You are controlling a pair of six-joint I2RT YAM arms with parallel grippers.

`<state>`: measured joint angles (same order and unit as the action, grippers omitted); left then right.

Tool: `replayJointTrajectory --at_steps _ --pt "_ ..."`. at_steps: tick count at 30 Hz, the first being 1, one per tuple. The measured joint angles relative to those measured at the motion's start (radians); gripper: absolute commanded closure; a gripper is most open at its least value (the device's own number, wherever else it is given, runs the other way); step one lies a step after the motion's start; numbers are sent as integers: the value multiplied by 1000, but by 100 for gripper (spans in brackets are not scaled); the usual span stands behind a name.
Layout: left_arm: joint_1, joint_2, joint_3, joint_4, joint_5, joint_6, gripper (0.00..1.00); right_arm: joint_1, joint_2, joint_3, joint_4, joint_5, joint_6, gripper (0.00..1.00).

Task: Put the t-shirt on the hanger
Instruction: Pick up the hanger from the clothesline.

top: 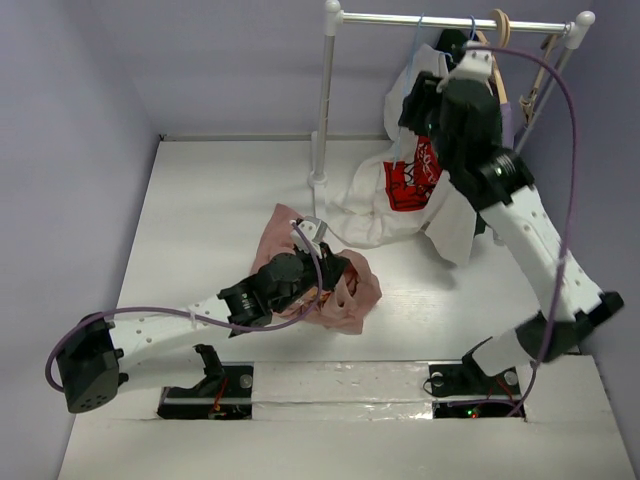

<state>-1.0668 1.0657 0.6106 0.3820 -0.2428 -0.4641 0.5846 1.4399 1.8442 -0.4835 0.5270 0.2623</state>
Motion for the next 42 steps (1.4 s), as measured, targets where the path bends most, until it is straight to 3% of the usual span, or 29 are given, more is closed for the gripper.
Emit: replayJointTrajectory --at_steps 7,10,15,20,25,26,30,38,42 --pt "0 13 0 29 5 21 100 -99 419 560 -201 -56 -69 40" --pt "0 22 0 40 12 23 100 -105 500 647 -234 -54 -98 42" --pt "0 31 0 41 21 28 100 -122 522 626 -257 -39 -125 46" --pt "0 32 0 41 23 29 100 -132 520 568 -245 -21 -145 64" --pt "0 32 0 40 25 29 100 -134 520 548 -242 -3 -163 70" --pt "0 32 0 40 25 29 100 -135 520 548 -242 -2 -166 81" --pt "0 32 0 39 25 29 100 -140 520 539 -229 5 -178 99" --pt "0 32 0 37 24 29 100 -146 504 519 -180 -1 -218 100" --pt "0 32 0 34 21 29 100 -146 390 367 -82 -32 -254 100"
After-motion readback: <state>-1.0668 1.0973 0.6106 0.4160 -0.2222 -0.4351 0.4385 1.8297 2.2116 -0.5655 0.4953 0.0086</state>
